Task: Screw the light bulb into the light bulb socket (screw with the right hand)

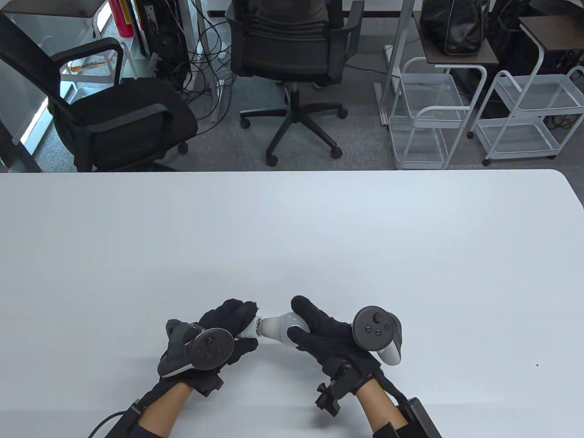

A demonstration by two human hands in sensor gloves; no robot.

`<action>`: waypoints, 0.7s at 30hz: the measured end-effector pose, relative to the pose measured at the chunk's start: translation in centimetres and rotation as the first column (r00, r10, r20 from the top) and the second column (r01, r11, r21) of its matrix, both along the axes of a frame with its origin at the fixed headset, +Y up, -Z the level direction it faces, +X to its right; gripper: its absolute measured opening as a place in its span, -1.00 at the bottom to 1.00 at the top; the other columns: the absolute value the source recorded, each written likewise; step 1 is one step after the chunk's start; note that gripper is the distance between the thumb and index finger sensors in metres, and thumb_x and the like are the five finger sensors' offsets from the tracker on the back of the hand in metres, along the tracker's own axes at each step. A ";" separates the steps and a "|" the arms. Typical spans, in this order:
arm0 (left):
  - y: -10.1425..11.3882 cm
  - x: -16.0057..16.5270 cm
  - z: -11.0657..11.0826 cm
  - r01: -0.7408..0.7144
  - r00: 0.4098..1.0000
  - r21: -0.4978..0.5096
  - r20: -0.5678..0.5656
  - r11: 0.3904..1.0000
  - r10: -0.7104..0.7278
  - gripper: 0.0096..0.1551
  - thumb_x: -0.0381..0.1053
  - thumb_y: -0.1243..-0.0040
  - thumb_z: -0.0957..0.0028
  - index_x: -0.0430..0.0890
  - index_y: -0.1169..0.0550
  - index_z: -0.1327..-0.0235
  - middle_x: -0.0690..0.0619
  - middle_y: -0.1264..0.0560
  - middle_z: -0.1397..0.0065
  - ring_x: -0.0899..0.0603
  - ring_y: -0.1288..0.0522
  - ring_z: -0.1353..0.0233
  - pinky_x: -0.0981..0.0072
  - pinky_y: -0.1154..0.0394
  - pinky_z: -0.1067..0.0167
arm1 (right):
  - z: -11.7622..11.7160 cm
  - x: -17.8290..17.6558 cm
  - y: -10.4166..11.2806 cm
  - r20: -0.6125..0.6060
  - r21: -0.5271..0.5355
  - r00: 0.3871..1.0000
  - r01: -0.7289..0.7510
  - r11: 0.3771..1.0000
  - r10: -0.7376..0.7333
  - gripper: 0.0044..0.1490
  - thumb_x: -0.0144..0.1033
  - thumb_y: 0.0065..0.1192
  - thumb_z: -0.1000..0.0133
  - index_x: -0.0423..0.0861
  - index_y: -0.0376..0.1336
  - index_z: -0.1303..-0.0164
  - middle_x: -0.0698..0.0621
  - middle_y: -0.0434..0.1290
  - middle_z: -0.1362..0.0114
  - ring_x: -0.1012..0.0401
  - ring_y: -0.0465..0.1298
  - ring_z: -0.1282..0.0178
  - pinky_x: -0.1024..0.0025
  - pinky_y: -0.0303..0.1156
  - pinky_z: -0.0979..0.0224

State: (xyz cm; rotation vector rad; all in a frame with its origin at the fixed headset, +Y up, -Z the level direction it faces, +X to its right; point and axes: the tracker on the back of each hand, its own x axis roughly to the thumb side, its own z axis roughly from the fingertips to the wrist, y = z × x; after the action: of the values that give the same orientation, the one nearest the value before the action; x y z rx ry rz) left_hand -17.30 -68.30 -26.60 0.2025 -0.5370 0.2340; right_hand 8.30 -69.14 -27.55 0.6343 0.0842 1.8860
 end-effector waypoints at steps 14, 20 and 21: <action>0.1 0.2 0.4 0.025 1.000 0.035 -0.002 0.999 -0.025 -0.16 0.16 -0.53 0.04 -0.10 -0.45 -0.47 -0.18 -0.44 -0.44 0.08 -0.62 -0.18 0.10 -0.57 -0.26 | -0.1 0.1 -0.7 0.051 -0.041 0.995 0.085 0.996 -0.083 -0.29 -0.21 0.07 -0.33 -0.36 0.06 -0.54 -0.69 0.31 -0.17 -0.22 0.58 0.14 0.01 0.53 0.18; 0.2 0.1 0.4 0.013 1.000 0.040 -0.011 0.999 -0.013 -0.16 0.16 -0.53 0.04 -0.10 -0.45 -0.47 -0.18 -0.44 -0.44 0.08 -0.62 -0.18 0.10 -0.56 -0.27 | -0.1 0.1 -0.6 0.012 -0.062 0.992 0.126 0.990 -0.125 -0.22 -0.30 0.10 -0.30 -0.49 0.03 -0.55 -0.64 0.08 -0.44 -0.31 0.52 0.08 -0.04 0.49 0.11; 0.2 0.1 0.4 0.014 1.000 0.046 -0.010 0.999 -0.014 -0.16 0.16 -0.53 0.04 -0.10 -0.45 -0.47 -0.18 -0.44 -0.44 0.08 -0.62 -0.18 0.09 -0.56 -0.27 | -0.1 0.1 -0.6 0.018 -0.063 0.992 0.123 0.990 -0.122 -0.23 -0.29 0.10 -0.30 -0.49 0.03 -0.54 -0.63 0.13 -0.40 -0.29 0.53 0.10 -0.01 0.50 0.13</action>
State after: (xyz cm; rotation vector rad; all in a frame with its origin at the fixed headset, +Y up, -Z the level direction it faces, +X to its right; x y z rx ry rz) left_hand -17.16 -68.10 -26.15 0.2444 -0.5345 0.2072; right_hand 8.37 -69.78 -27.66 0.5704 0.0941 1.7618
